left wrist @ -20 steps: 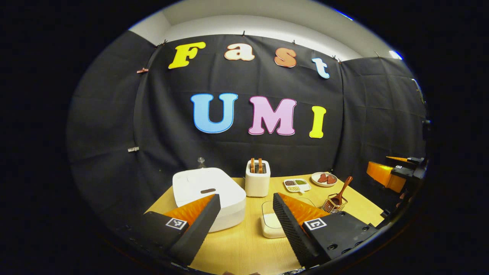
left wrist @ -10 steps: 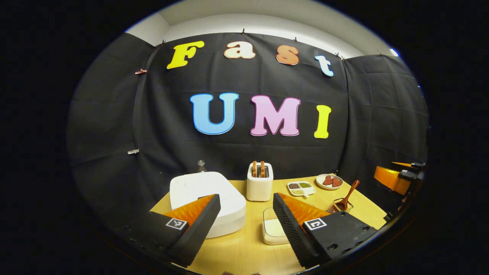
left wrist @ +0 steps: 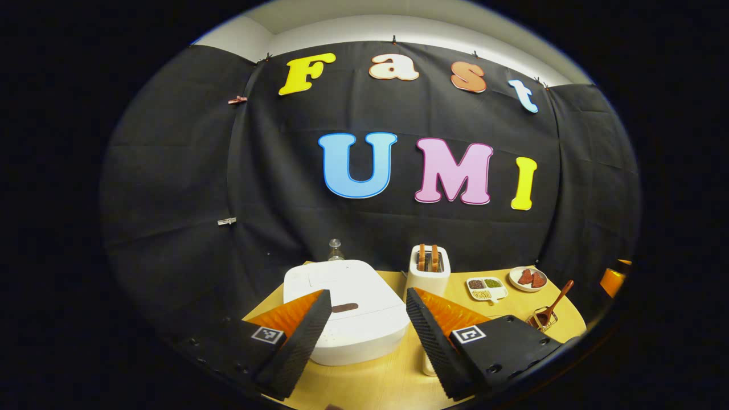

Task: Close the left gripper, press the button to open the rice cooker; take a wooden spoon from the chopstick holder with the right hand, scoop a spoonful of rice and pour it into the rice cooker, then put the wooden spoon back into the chopstick holder.

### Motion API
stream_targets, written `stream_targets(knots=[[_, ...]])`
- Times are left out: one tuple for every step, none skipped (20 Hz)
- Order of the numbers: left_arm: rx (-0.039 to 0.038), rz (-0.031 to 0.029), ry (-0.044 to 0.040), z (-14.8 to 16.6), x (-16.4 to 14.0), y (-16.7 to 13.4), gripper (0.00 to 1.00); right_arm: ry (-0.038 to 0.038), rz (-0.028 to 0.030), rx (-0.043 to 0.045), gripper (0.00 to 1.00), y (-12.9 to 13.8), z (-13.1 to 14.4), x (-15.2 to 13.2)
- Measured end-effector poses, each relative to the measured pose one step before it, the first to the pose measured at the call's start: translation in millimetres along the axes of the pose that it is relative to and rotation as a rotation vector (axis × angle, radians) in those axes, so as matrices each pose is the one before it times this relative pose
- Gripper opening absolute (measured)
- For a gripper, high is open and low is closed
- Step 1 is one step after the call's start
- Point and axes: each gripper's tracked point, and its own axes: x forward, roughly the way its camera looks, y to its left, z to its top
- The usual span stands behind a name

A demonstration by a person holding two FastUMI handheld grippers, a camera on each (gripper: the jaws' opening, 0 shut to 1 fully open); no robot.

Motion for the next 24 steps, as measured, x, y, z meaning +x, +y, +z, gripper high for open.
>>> stream_targets(knots=[[-0.01150, 0.00174, 0.01304, 0.69, 9.66, 6.07, 0.87, 0.00274, 0.00062, -0.00637, 0.98, -1.67, -1.14, 0.33], [-0.00670, 0.00216, 0.01496, -1.73, 8.57, 5.85, 0.85, 0.00439, 0.00017, -0.00449, 0.98, -2.01, -1.97, -0.27], [-0.00267, 0.00350, 0.01083, -1.31, 10.10, 5.31, 0.78, 0.00482, -0.00182, -0.00158, 0.98, -2.35, -1.34, -1.17], [0.00311, 0.00354, 0.00980, -1.59, 7.98, 5.60, 0.72, 0.00528, -0.00268, 0.00110, 0.98, -2.63, -2.10, -1.27], [0.00410, 0.00339, 0.01160, -1.78, 7.42, 4.31, 0.61, 0.00677, -0.00347, 0.00262, 0.98, -2.77, -2.06, -0.54], [-0.00094, 0.00097, 0.01530, -2.27, 7.15, 3.61, 0.55, 0.00473, -0.00509, 0.00350, 0.98, -2.92, -1.73, -1.12], [-0.01004, -0.00960, 0.02554, -3.99, 8.62, 0.21, 0.46, 0.00284, -0.00538, 0.00367, 0.98, -3.18, -0.89, 0.15], [-0.01147, -0.01601, 0.02338, -3.82, 5.33, -2.13, 0.40, -0.00074, -0.00607, 0.00205, 0.98, -3.20, 0.08, 0.10], [-0.01103, -0.00531, 0.00912, -1.20, 4.93, 0.58, 0.35, -0.00240, -0.01023, -0.00011, 0.98, -4.48, -0.24, -1.15], [-0.00696, -0.00247, 0.01123, -2.00, 5.79, 1.41, 0.30, 0.00006, -0.01329, 0.00156, 0.98, -6.16, -0.68, -0.49], [-0.00566, 0.00285, 0.01704, -3.02, 5.83, 1.48, 0.26, 0.00426, -0.01215, 0.00763, 0.98, -5.78, -1.92, -1.35], [-0.00767, -0.00019, 0.01532, -3.39, 4.91, 1.83, 0.23, 0.00525, -0.00807, 0.01125, 0.98, -3.57, -1.27, -1.28], [-0.01037, -0.00004, 0.01565, -2.01, 4.00, 1.54, 0.16, 0.00441, -0.00862, 0.00825, 0.98, -3.66, -1.63, -1.41], [-0.01210, 0.00616, 0.01394, -3.19, 5.68, 3.66, 0.12, 0.00469, -0.01057, 0.00456, 0.98, -4.02, -1.26, -1.10], [-0.01766, -0.00211, 0.01832, -2.89, 4.85, 1.32, 0.09, 0.00311, -0.00966, 0.00441, 0.98, -4.28, -1.39, -1.07], [-0.01469, -0.00958, 0.01351, -3.42, 4.66, 0.31, 0.08, 0.00095, -0.00819, 0.00582, 0.98, -2.93, 0.31, -0.99], [-0.01571, -0.00723, 0.00703, -1.76, 5.33, 0.37, 0.08, 0.00070, -0.00729, 0.00530, 0.98, -2.69, 0.43, -1.31], [-0.01219, -0.01351, 0.01012, -2.92, 6.47, 0.33, 0.07, 0.00306, -0.00349, 0.00494, 0.98, -2.19, -0.32, -1.11], [-0.00388, -0.01704, 0.02142, -5.29, 6.45, -0.58, 0.07, 0.00082, 0.00170, 0.00676, 0.98, 0.22, -0.61, -2.30], [-0.00033, -0.01294, 0.02484, -5.28, 6.57, 1.62, 0.07, 0.00037, 0.00302, 0.00663, 0.98, 0.53, 1.47, -2.86], [-0.00440, -0.01766, 0.01885, -4.72, 7.09, -1.13, 0.07, -0.00329, 0.00438, 0.00480, 0.97, -0.08, 1.62, -1.89], [-0.00969, -0.02048, 0.01761, -3.18, 6.80, -1.44, 0.06, -0.00405, -0.00102, -0.00290, 0.97, -0.44, -0.04, -1.98], [-0.00998, -0.01557, 0.01867, -5.17, 5.87, 0.56, 0.06, -0.00289, -0.00297, -0.00541, 0.97, -1.82, 0.38, -0.69], [-0.00132, 0.01206, 0.02616, -7.10, 6.75, 3.81, 0.06, 0.00170, -0.00101, -0.00195, 0.97, -0.62, -0.75, -0.73]])
